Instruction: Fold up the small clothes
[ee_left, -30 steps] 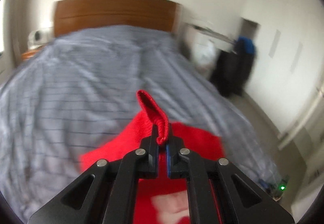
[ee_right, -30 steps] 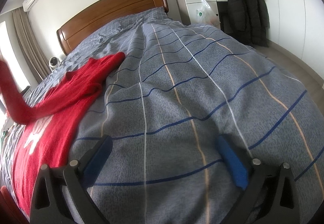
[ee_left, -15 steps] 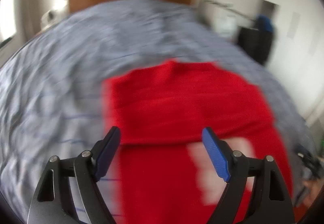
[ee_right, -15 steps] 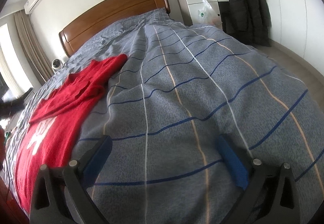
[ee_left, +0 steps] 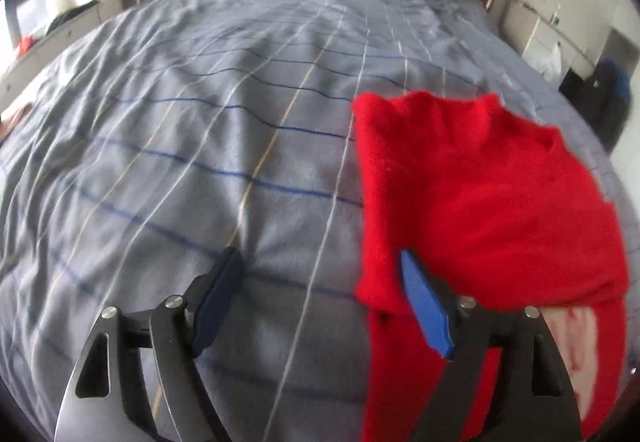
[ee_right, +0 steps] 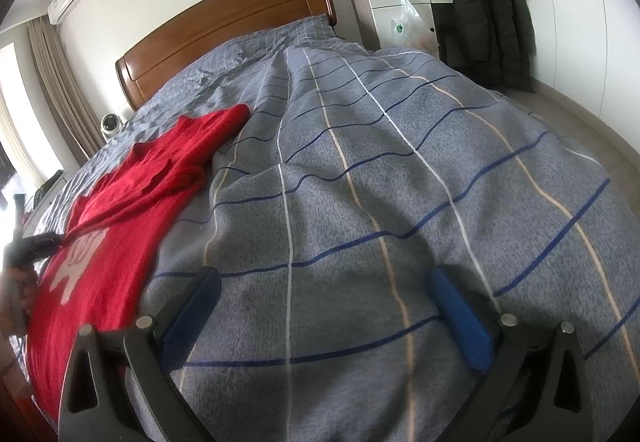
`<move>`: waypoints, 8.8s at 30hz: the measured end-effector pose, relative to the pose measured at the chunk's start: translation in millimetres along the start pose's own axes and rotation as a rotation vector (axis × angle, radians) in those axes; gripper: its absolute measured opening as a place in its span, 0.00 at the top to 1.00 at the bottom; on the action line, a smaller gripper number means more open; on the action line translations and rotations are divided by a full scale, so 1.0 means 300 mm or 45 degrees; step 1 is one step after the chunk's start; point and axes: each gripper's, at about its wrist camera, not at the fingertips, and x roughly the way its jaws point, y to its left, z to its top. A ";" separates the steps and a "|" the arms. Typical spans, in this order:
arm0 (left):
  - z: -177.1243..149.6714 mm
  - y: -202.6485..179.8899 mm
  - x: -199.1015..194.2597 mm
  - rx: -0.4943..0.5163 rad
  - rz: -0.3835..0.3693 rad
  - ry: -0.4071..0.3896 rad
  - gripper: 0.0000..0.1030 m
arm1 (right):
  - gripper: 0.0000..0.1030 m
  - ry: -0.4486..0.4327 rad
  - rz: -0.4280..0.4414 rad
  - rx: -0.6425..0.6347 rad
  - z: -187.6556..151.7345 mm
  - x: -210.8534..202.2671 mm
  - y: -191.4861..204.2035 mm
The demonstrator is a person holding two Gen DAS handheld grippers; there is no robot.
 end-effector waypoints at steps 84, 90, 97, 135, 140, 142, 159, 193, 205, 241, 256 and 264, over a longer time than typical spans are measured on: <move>-0.540 0.259 -0.356 0.048 -0.295 0.010 0.02 | 0.01 0.002 0.011 -0.205 -0.264 -0.415 0.335; -0.546 0.273 -0.350 0.025 -0.294 0.017 0.02 | 0.01 0.062 0.001 -0.092 -0.263 -0.371 0.293; -0.554 0.239 -0.350 0.087 -0.281 0.016 0.02 | 0.01 0.052 0.004 -0.070 -0.266 -0.377 0.282; -0.566 0.225 -0.345 0.126 -0.267 0.027 0.02 | 0.01 0.060 0.013 -0.063 -0.271 -0.367 0.284; -0.566 0.226 -0.345 0.127 -0.269 0.027 0.02 | 0.01 0.058 0.013 -0.064 -0.272 -0.366 0.284; -0.566 0.225 -0.345 0.127 -0.268 0.029 0.02 | 0.01 0.056 0.015 -0.065 -0.272 -0.366 0.285; -0.576 0.232 -0.355 0.120 -0.299 0.061 0.02 | 0.01 0.067 0.036 -0.064 -0.258 -0.369 0.286; -0.210 0.009 -0.369 0.059 -0.612 0.052 0.98 | 0.95 0.326 0.433 -0.054 -0.033 -0.203 0.445; 0.317 -0.154 0.138 0.023 -0.392 0.044 0.98 | 0.95 0.165 0.321 -0.159 0.490 0.394 0.593; -0.197 -0.033 -0.341 0.316 0.026 -0.075 0.11 | 0.39 0.300 0.262 -0.378 -0.019 -0.022 0.651; -0.407 0.098 -0.207 0.296 0.012 -0.154 0.06 | 0.60 0.404 0.202 -0.358 0.436 0.389 0.956; -0.372 0.117 -0.162 0.250 -0.047 -0.152 0.01 | 0.94 0.562 0.087 -0.416 0.405 0.711 1.039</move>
